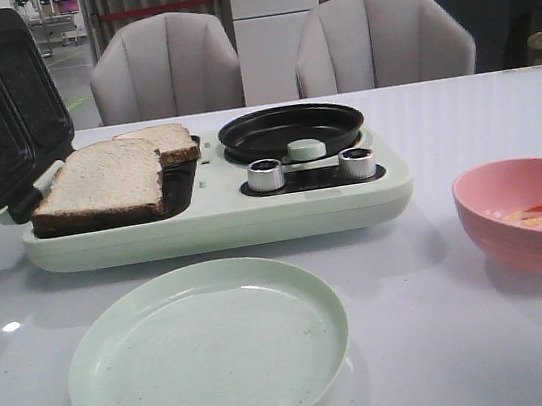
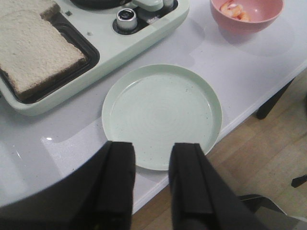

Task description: Make breakfast with bread and shrimp

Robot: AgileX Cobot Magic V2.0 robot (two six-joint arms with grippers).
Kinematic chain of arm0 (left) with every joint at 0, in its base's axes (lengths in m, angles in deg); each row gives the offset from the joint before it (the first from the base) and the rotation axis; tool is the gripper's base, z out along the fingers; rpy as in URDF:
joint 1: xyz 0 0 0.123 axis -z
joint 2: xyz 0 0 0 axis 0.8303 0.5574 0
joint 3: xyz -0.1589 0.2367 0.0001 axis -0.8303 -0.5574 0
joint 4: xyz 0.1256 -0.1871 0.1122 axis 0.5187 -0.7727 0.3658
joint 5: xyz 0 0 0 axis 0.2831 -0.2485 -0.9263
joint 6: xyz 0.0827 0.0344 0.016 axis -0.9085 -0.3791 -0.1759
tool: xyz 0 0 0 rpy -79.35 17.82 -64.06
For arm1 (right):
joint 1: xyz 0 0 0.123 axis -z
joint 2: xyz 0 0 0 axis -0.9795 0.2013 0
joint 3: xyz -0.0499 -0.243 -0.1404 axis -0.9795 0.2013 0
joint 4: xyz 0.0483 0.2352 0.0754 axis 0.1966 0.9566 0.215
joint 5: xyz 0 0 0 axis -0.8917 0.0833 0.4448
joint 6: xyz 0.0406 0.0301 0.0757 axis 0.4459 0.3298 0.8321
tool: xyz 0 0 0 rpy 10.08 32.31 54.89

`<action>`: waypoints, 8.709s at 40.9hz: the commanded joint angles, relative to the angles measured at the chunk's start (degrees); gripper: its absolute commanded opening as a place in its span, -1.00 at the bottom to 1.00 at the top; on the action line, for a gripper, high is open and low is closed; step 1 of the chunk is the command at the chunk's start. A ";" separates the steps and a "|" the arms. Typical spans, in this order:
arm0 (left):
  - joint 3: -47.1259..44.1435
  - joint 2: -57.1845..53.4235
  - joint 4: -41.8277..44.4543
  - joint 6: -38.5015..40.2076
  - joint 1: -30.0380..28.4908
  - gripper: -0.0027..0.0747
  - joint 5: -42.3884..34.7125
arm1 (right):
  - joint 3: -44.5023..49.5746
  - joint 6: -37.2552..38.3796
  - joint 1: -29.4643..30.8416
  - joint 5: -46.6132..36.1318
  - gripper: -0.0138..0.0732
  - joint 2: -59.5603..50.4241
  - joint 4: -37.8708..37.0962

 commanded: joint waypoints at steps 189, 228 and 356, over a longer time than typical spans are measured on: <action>-2.73 1.47 -35.63 -33.67 -20.24 -0.67 -13.72 | -25.33 0.91 28.85 -11.20 0.36 62.01 0.34; -2.73 1.47 -35.63 -33.67 -20.24 -0.67 -10.13 | -53.76 3.35 14.88 -8.84 -0.64 59.32 -13.72; -2.73 1.47 -36.26 -33.77 -20.24 -0.67 -4.44 | -75.68 35.76 -15.29 19.67 -0.64 83.44 -113.35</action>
